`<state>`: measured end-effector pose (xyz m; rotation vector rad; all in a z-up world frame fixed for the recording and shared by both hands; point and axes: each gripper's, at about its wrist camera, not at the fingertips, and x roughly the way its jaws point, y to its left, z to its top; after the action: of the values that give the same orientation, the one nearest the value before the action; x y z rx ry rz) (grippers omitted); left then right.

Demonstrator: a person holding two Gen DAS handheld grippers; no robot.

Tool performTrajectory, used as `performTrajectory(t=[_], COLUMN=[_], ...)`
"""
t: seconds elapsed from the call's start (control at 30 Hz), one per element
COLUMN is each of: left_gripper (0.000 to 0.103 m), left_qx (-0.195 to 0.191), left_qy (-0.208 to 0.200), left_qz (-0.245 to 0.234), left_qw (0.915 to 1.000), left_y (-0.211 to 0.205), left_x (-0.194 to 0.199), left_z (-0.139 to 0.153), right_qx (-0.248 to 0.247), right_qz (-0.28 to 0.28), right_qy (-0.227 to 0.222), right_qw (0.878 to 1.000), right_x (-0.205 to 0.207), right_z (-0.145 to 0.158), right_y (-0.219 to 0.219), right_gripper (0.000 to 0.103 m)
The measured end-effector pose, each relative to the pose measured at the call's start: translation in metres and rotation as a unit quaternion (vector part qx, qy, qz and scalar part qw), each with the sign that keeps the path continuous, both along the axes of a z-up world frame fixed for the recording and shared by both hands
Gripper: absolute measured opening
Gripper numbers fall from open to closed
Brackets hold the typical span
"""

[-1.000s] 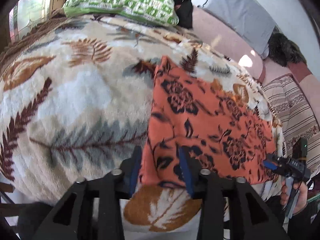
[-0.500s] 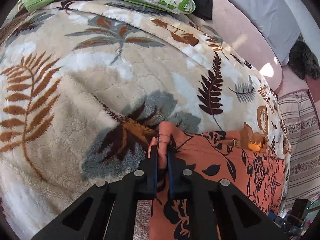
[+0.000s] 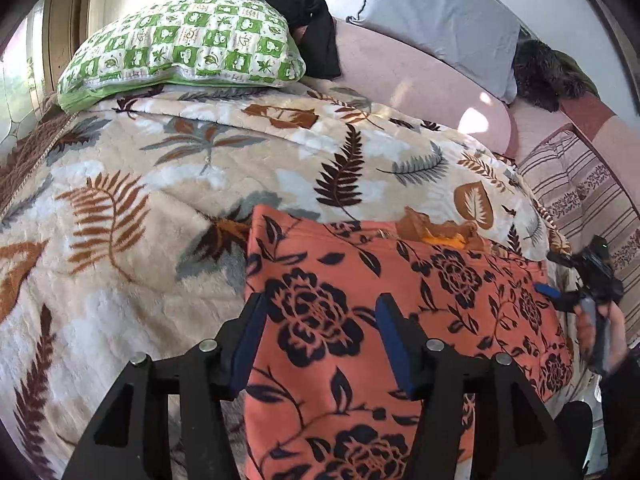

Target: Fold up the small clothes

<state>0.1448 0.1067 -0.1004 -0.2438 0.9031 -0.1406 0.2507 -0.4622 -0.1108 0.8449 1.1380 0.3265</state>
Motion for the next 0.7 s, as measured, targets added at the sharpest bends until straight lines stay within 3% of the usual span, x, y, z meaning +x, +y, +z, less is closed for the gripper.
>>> performTrajectory(t=[0.07,0.13,0.3,0.4,0.5,0.6,0.63,0.7], left_gripper=[0.058,0.058,0.058,0.058,0.060,0.065,0.072,0.075], left_qx=[0.006,0.016,-0.003,-0.010,-0.003,0.014,0.025,0.050], left_qy=[0.015,0.022,0.038,0.032,0.033,0.030,0.031,0.035], left_qz=[-0.014,-0.015,-0.011,-0.010,-0.009,-0.005,0.000,0.005], left_qw=[0.9998,0.9995,0.9992,0.9994,0.9994,0.9994,0.9992,0.9981], left_y=[-0.013,-0.021,-0.031,-0.035,-0.040,-0.046,-0.048,-0.053], left_x=[-0.010,-0.020,-0.038,-0.052,-0.064,-0.074,-0.077,-0.083], left_z=[-0.010,-0.019,-0.032,-0.030,-0.027,-0.023,-0.022,-0.021], right_qx=[0.045,0.073,-0.003,0.014,0.053,0.065,0.049,0.005], right_qz=[-0.056,-0.111,-0.063,-0.044,-0.021,-0.005,-0.020,-0.090], right_qy=[0.009,0.010,-0.051,-0.052,-0.054,-0.059,-0.057,0.011], right_qw=[0.997,0.991,0.997,0.998,0.997,0.996,0.997,0.996], right_x=[0.019,0.017,-0.039,-0.096,-0.152,-0.176,-0.178,-0.179], right_z=[-0.022,-0.018,0.035,0.048,0.048,0.035,0.026,0.000], right_y=[-0.028,-0.043,-0.019,-0.003,0.023,0.040,0.039,0.027], right_gripper=[0.086,0.086,0.086,0.086,0.087,0.087,0.087,0.087])
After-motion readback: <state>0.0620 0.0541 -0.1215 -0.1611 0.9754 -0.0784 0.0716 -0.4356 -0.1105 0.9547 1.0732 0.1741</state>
